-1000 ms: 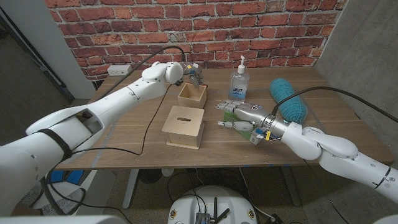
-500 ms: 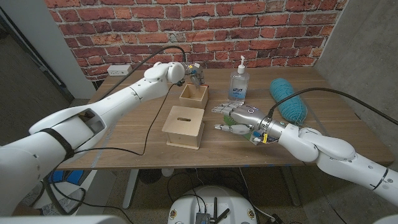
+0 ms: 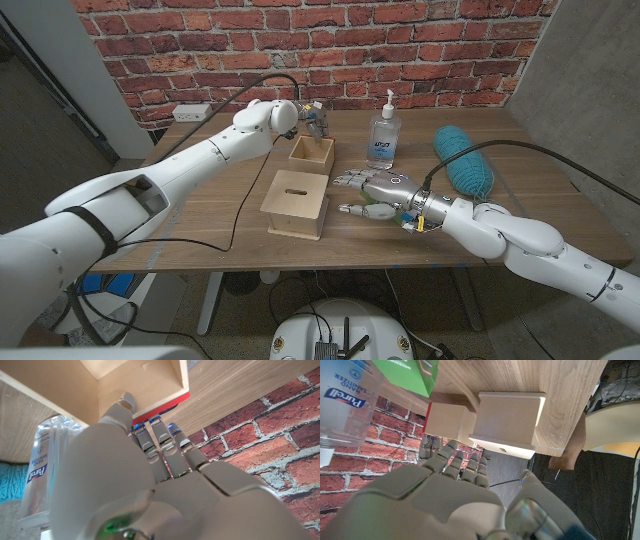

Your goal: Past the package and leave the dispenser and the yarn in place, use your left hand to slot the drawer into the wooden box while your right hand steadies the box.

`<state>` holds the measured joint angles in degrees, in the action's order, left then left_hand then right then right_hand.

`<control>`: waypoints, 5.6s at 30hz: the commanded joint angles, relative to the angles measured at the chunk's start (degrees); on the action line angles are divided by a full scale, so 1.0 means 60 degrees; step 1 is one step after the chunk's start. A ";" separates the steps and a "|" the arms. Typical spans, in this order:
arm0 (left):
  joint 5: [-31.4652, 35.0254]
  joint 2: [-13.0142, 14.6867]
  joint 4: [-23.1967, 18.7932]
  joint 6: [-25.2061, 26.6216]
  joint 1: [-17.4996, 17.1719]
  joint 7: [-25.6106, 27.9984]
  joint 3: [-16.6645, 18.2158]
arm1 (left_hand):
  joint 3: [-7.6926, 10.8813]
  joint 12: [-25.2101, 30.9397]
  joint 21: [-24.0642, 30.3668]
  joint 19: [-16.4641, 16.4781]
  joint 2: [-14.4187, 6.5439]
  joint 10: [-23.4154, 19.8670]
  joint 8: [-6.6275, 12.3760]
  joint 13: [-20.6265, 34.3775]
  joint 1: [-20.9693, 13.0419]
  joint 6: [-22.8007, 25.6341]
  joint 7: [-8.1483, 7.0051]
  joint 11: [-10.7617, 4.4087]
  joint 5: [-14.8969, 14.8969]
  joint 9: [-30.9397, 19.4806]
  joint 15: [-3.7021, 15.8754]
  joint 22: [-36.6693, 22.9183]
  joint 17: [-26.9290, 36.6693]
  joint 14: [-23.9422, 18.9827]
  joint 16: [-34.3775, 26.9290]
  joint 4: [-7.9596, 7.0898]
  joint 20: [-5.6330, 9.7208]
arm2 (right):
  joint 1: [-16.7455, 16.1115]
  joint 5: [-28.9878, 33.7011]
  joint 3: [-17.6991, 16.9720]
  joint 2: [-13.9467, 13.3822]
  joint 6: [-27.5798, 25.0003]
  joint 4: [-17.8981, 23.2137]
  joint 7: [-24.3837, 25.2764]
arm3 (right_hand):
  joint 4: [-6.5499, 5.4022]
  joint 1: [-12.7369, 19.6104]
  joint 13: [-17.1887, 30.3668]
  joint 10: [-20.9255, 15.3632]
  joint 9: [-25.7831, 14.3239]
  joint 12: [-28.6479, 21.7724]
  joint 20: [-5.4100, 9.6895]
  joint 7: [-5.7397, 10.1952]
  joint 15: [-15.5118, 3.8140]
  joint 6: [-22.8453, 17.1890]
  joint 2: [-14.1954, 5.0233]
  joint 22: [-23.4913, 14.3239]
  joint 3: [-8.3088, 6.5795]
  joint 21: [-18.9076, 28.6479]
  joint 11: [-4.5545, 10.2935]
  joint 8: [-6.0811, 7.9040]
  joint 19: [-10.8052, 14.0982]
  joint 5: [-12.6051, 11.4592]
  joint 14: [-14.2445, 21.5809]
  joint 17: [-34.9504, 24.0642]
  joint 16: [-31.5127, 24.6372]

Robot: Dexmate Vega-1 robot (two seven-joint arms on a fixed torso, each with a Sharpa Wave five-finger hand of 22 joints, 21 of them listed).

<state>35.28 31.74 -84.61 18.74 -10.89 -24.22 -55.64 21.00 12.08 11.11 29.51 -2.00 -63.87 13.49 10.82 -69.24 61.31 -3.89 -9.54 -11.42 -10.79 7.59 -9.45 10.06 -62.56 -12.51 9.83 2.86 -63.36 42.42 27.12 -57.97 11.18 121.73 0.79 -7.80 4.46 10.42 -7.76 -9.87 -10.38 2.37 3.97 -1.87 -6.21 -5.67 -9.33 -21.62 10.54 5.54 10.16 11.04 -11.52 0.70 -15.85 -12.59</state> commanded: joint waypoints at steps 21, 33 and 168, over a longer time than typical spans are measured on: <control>0.0253 -0.0010 -0.0327 0.0223 -0.0169 0.0060 -0.0059 | -0.0075 -0.0021 -0.0077 -0.0071 -0.0308 -0.0429 0.0011 0.0071 -0.0281 0.0237 0.0099 -0.0304 -0.0078 -0.0056 0.1074 -0.0030 0.0075 -0.0712 0.0017 0.0018 0.1472 | 0.1083 0.0779 0.1006 0.0905 0.0323 -0.0301 -0.0890 | -0.0253 -0.0202 0.0019 -0.0047 -0.0030 -0.0072 0.0975 0.0041 -0.0979 0.0020 -0.0914 -0.0031 -0.0287 -0.0010 0.0012 0.0056 -0.0117 -0.0109 0.0037 -0.0068 -0.0086; 0.0262 -0.0058 -0.0454 0.0571 -0.0218 -0.0069 -0.0069 | -0.0105 -0.0038 -0.0082 -0.0095 -0.0328 -0.0441 -0.0006 0.0075 -0.0290 0.0235 0.0089 -0.0299 -0.0088 -0.0059 0.1074 -0.0029 0.0078 -0.0718 0.0036 0.0009 0.1463 | 0.1611 0.0767 0.1314 0.1162 0.0706 -0.0742 -0.1037 | -0.0358 -0.0341 0.0025 0.0000 -0.0032 -0.0069 0.0959 -0.0032 -0.0937 0.0098 -0.0888 -0.0032 -0.0397 -0.0002 -0.0064 0.0052 -0.0163 -0.0142 -0.0001 -0.0112 -0.0092; 0.0778 0.1141 -0.2903 0.2595 -0.1588 -0.0353 0.0482 | -0.0331 -0.0151 -0.0070 -0.0123 -0.0424 -0.0373 -0.0080 0.0093 -0.0352 0.0259 0.0085 -0.0291 -0.0167 -0.0082 0.1074 -0.0025 0.0090 -0.0728 0.0134 -0.0002 0.1432 | 0.1824 0.0635 0.1754 0.1424 0.0119 -0.0596 -0.1930 | -0.0468 -0.0775 0.0034 -0.0088 -0.0048 -0.0109 0.0993 -0.0190 -0.0877 0.0048 -0.0770 -0.0048 -0.0487 0.0089 -0.0117 0.0097 -0.0029 -0.0187 0.0046 -0.0306 -0.0167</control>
<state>39.66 37.85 -100.94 33.99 -19.49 -26.52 -53.41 19.18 11.05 10.66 28.99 -2.57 -64.38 12.74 11.03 -69.72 61.80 -3.97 -9.66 -12.08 -11.04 7.71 -9.44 10.06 -62.85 -11.26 9.75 2.96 -52.54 46.16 37.63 -49.45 12.11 118.08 -10.80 -10.41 0.47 10.50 -7.86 -9.97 -10.86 2.17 3.15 -1.83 -5.60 -4.08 -9.59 -24.25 11.20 4.78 10.37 10.84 -12.36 0.75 -17.45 -13.30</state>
